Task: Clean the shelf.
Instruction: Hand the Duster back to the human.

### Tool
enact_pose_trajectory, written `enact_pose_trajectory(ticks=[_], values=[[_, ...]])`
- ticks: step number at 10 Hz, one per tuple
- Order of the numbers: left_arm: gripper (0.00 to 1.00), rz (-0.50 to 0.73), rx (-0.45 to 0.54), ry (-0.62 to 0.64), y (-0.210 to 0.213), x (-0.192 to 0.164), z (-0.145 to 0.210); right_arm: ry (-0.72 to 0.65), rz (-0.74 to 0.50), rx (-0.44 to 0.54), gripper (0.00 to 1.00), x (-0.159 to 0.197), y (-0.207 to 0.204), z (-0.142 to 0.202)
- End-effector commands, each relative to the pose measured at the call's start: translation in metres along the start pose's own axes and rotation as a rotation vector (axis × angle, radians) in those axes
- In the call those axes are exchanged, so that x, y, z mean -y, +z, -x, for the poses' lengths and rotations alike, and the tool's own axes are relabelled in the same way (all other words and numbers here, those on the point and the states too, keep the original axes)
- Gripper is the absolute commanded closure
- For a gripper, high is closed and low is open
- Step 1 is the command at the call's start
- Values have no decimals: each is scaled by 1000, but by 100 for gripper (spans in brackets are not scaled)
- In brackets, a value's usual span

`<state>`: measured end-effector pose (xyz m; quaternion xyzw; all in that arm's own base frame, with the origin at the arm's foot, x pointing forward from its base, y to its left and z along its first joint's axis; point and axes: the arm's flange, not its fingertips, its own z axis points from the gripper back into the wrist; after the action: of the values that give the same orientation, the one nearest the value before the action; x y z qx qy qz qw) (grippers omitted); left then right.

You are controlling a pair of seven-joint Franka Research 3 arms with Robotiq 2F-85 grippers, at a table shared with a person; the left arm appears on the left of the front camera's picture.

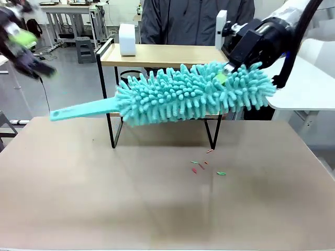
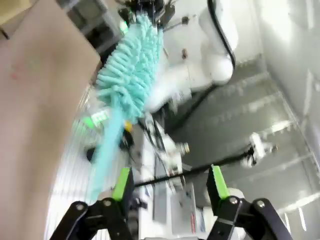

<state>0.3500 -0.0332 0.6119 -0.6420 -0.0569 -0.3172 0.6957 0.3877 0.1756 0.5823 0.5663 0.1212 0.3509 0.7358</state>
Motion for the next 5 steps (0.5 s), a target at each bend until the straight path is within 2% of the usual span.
enact_pose_trajectory(ticks=[1, 2, 3, 5], values=[[0, -207, 456, -160, 37, 15, 38, 59, 2, 114, 100, -35, 37, 40], [0, -275, 609, -180, 57, 19, 53, 93, 16, 206, 100, -56, 59, 66], [0, -292, 704, -186, 71, 21, 67, 121, 37, 340, 100, -82, 87, 102], [0, -340, 831, -177, 85, 14, 83, 123, 68, 718, 100, -111, 137, 180]])
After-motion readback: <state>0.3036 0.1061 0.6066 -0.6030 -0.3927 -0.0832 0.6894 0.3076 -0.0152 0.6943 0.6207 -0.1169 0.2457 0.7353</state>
